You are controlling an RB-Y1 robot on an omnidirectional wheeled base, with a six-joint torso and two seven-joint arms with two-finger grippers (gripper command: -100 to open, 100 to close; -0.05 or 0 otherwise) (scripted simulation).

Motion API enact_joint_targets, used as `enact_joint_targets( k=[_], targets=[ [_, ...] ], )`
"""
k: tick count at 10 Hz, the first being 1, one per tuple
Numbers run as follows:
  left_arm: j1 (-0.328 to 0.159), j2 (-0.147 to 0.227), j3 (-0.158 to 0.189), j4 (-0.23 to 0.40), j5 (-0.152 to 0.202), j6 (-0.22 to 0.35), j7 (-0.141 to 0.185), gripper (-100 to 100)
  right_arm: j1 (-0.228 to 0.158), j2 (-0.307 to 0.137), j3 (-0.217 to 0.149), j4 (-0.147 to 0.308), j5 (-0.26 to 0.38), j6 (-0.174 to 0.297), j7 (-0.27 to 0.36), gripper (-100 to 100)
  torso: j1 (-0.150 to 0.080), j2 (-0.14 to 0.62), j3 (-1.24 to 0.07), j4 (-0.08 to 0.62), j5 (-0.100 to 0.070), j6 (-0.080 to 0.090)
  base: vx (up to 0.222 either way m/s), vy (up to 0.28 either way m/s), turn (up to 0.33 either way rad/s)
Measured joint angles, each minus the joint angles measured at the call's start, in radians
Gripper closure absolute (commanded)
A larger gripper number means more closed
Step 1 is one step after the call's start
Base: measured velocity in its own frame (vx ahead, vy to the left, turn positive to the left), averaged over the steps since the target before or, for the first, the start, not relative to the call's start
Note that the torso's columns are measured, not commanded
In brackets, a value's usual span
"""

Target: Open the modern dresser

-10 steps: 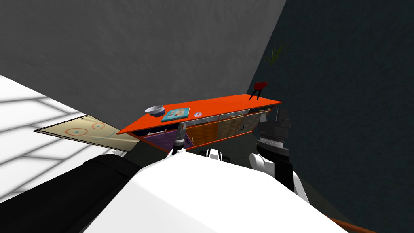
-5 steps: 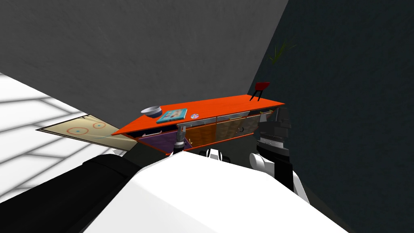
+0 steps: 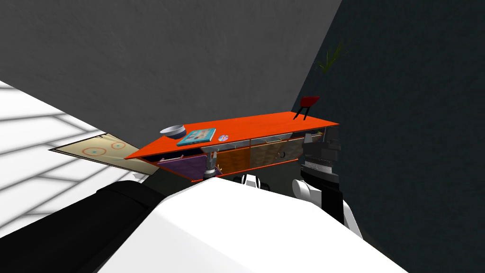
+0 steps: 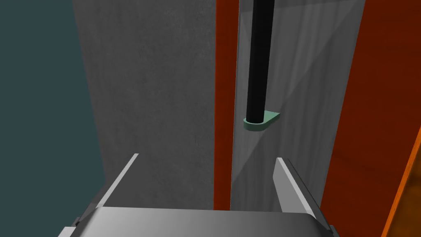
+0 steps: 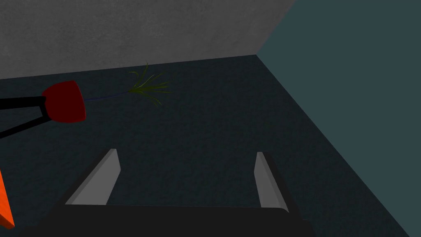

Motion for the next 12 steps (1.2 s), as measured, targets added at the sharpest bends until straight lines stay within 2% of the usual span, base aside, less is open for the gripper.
enact_joint_targets(
  k=[4, 7, 8, 9, 12],
  targets=[
    [-0.014, -0.011, 0.017, 0.107, 0.019, -0.061, 0.016, -100, 0.000, 0.000, 0.000, 0.000, 0.000, 0.000, 0.000, 0, -0.004, -0.001, -0.001, 0.000, -0.001, 0.000, 0.079, -0.087, 0.060],
    [-0.025, -0.034, 0.027, 0.189, 0.032, -0.112, 0.026, -100, 0.000, 0.000, 0.000, 0.000, 0.000, 0.000, 0.000, 0, -0.004, -0.001, -0.001, 0.000, -0.001, 0.000, 0.073, -0.105, 0.052],
    [-0.020, -0.051, 0.029, 0.200, 0.035, -0.125, 0.028, -100, 0.000, 0.000, 0.000, 0.000, 0.000, 0.000, 0.000, 0, -0.002, -0.002, -0.001, 0.000, -0.001, 0.000, 0.035, -0.037, 0.011],
    [-0.019, -0.053, 0.029, 0.201, 0.035, -0.127, 0.029, -100, 0.000, 0.000, 0.000, 0.000, 0.000, 0.000, 0.000, 0, 0.001, 0.001, 0.000, 0.000, 0.000, 0.000, -0.080, 0.008, -0.098],
    [-0.113, -0.037, 0.045, 0.294, 0.054, -0.126, 0.003, -100, -0.001, 0.000, 0.000, 0.000, 0.000, 0.000, 0.000, 0, -0.002, 0.003, 0.002, 0.001, 0.000, 0.000, -0.118, 0.020, -0.052]
  ],
)
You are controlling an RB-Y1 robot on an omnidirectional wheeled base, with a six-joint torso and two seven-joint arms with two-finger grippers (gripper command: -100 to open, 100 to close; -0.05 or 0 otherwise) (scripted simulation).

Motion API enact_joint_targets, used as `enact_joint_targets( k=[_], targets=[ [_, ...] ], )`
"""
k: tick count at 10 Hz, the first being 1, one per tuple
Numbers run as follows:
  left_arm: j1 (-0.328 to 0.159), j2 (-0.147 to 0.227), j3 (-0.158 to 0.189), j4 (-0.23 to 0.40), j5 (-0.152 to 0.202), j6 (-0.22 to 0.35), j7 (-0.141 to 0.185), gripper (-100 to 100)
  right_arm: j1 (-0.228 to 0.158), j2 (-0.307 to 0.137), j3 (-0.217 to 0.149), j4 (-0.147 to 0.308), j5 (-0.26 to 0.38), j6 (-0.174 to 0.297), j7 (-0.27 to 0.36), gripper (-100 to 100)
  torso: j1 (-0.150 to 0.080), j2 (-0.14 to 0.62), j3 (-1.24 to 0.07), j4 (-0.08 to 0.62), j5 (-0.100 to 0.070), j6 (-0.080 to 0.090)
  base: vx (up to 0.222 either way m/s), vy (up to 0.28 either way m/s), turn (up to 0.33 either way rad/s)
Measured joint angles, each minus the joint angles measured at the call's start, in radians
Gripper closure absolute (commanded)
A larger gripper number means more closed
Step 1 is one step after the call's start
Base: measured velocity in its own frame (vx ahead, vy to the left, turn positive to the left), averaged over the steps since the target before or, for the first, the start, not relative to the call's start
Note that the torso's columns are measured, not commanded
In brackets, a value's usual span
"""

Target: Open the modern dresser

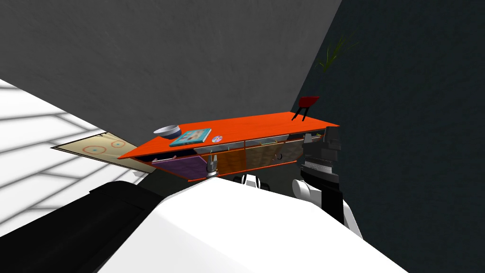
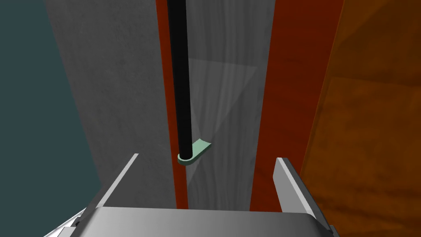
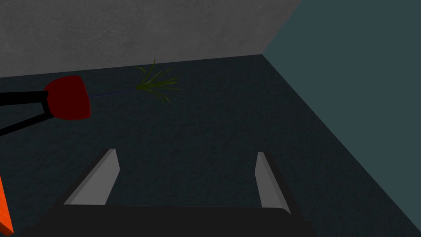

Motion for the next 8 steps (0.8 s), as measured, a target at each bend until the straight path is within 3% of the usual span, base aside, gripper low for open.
enact_joint_targets(
  k=[8],
  targets=[
    [-0.251, 0.040, 0.038, 0.235, 0.042, 0.008, -0.060, -100, 0.000, 0.000, 0.000, 0.000, 0.000, 0.000, 0.000, 0, -0.001, -0.003, -0.002, -0.001, 0.000, 0.000, -0.093, 0.011, -0.054]
  ],
)
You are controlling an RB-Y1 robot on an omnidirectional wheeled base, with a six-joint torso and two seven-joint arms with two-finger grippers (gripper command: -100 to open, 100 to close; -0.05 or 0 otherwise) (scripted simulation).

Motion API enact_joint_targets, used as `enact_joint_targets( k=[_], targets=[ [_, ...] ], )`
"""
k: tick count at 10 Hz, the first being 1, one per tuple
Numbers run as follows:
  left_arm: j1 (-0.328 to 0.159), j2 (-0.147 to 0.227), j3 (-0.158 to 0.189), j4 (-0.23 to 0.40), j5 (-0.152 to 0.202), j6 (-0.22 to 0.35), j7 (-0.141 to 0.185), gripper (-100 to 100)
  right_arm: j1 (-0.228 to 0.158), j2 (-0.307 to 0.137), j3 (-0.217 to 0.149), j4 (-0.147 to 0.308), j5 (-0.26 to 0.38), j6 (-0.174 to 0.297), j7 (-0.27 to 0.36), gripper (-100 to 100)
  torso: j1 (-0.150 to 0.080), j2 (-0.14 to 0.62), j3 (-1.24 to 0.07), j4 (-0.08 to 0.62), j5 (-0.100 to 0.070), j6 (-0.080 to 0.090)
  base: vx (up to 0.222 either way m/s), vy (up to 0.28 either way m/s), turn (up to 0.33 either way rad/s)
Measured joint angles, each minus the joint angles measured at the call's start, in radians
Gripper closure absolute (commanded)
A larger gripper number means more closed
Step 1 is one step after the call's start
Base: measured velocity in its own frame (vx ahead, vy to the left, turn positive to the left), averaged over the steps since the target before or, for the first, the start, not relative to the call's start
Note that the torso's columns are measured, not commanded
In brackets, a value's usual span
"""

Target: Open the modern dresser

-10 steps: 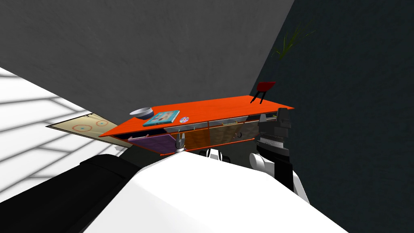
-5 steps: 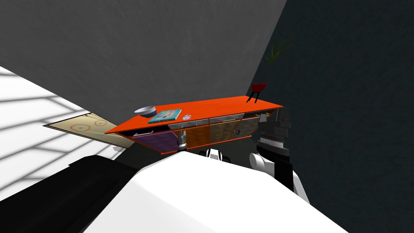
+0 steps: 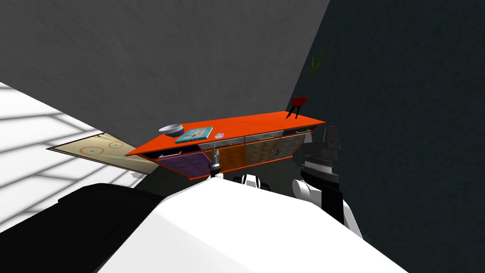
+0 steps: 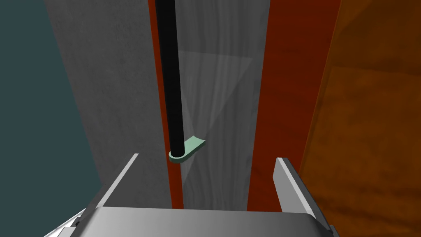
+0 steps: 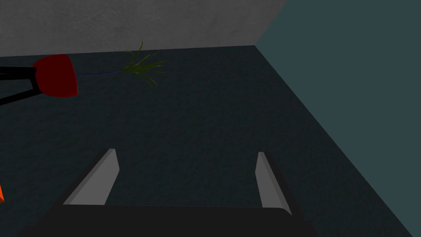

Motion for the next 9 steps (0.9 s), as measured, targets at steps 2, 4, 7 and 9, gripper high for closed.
enact_joint_targets(
  k=[2, 4, 7, 9],
  targets=[
    [-0.065, 0.008, 0.010, 0.047, 0.011, 0.012, -0.021, -100, 0.000, 0.000, 0.000, 0.000, 0.000, 0.000, 0.000, 0, -0.001, 0.000, 0.000, 0.000, 0.000, 0.000, -0.122, 0.004, -0.066],
    [-0.123, 0.018, 0.020, 0.108, 0.023, 0.010, -0.038, -100, 0.000, 0.000, 0.000, 0.000, 0.000, 0.000, 0.000, 0, -0.001, -0.002, -0.001, 0.000, 0.000, 0.000, -0.070, 0.000, -0.015],
    [-0.221, 0.029, 0.031, 0.198, 0.035, 0.012, -0.059, -100, 0.000, 0.000, 0.000, 0.000, 0.000, 0.000, 0.000, 0, 0.000, -0.001, -0.001, 0.000, 0.000, 0.000, -0.088, 0.009, -0.070],
    [-0.275, 0.036, 0.041, 0.243, 0.047, 0.021, -0.078, -100, 0.000, 0.000, 0.000, 0.000, 0.000, 0.000, 0.000, 0, -0.001, 0.002, 0.001, 0.000, 0.000, 0.000, -0.120, 0.002, -0.062]
  ],
)
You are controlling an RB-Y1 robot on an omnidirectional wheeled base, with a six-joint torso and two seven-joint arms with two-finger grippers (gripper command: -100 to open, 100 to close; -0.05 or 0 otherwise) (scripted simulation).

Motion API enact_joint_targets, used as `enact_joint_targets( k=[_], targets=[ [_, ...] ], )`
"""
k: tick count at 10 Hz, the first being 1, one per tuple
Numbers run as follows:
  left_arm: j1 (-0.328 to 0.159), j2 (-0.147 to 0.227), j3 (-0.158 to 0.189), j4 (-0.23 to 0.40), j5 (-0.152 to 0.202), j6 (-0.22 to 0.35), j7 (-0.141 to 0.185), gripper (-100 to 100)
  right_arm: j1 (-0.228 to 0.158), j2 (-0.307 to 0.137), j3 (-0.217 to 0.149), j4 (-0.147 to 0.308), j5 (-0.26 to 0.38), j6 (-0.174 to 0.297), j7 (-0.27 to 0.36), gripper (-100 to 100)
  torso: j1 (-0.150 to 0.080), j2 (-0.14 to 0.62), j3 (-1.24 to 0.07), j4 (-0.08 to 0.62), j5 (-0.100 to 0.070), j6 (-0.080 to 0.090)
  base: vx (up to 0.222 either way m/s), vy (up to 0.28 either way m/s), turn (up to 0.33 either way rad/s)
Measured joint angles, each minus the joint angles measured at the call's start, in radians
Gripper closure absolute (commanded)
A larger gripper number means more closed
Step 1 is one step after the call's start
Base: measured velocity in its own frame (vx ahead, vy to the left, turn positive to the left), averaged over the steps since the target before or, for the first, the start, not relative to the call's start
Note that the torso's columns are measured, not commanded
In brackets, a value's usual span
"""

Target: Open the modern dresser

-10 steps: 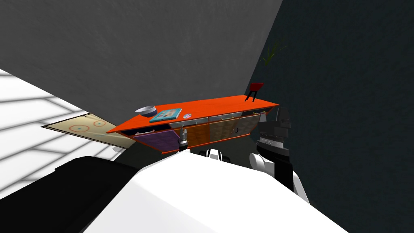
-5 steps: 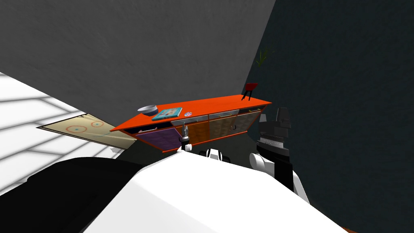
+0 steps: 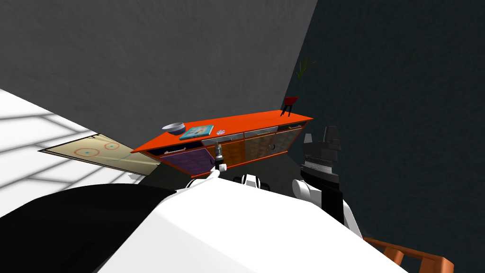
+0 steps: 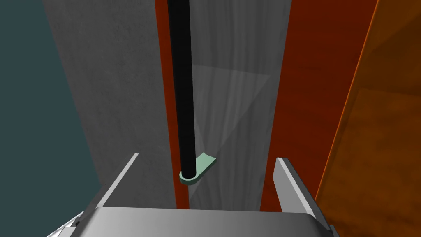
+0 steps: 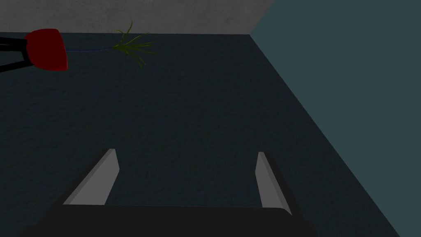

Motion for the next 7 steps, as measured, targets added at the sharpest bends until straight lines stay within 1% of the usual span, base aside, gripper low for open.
enact_joint_targets(
  k=[1, 2, 3, 4, 6, 7],
  targets=[
    [-0.048, 0.013, 0.008, 0.073, 0.009, -0.020, -0.006, -100, 0.000, 0.000, 0.000, 0.000, 0.000, 0.000, 0.000, 0, 0.000, -0.001, -0.001, -0.001, 0.000, 0.000, -0.102, 0.001, -0.038],
    [-0.090, 0.014, 0.012, 0.102, 0.013, -0.021, -0.016, -100, 0.000, 0.000, 0.000, 0.000, 0.000, 0.000, 0.000, 0, 0.000, -0.004, -0.002, -0.001, 0.000, 0.000, -0.039, -0.001, -0.012],
    [-0.093, 0.013, 0.012, 0.104, 0.013, -0.018, -0.018, 100, 0.000, 0.000, 0.000, 0.000, 0.000, 0.000, 0.000, 0, 0.000, -0.005, -0.004, -0.001, -0.001, -0.001, 0.067, -0.008, 0.077],
    [-0.060, 0.005, 0.005, 0.073, 0.006, -0.004, -0.010, 100, 0.001, 0.000, 0.000, 0.000, 0.000, 0.000, 0.000, 0, -0.001, -0.006, -0.004, 0.000, -0.003, -0.003, 0.106, -0.015, 0.060],
    [-0.033, 0.004, 0.002, 0.046, 0.003, -0.006, 0.002, 100, 0.000, 0.000, 0.000, 0.000, 0.000, 0.000, 0.000, 0, -0.002, 0.001, 0.000, 0.003, -0.003, -0.001, 0.090, 0.006, 0.038],
    [0.004, -0.003, -0.005, -0.001, -0.004, 0.004, 0.009, 100, 0.001, 0.000, 0.000, 0.000, 0.000, 0.000, 0.000, 0, -0.001, 0.001, 0.001, 0.002, -0.002, -0.001, 0.097, -0.004, 0.044]
  ],
)
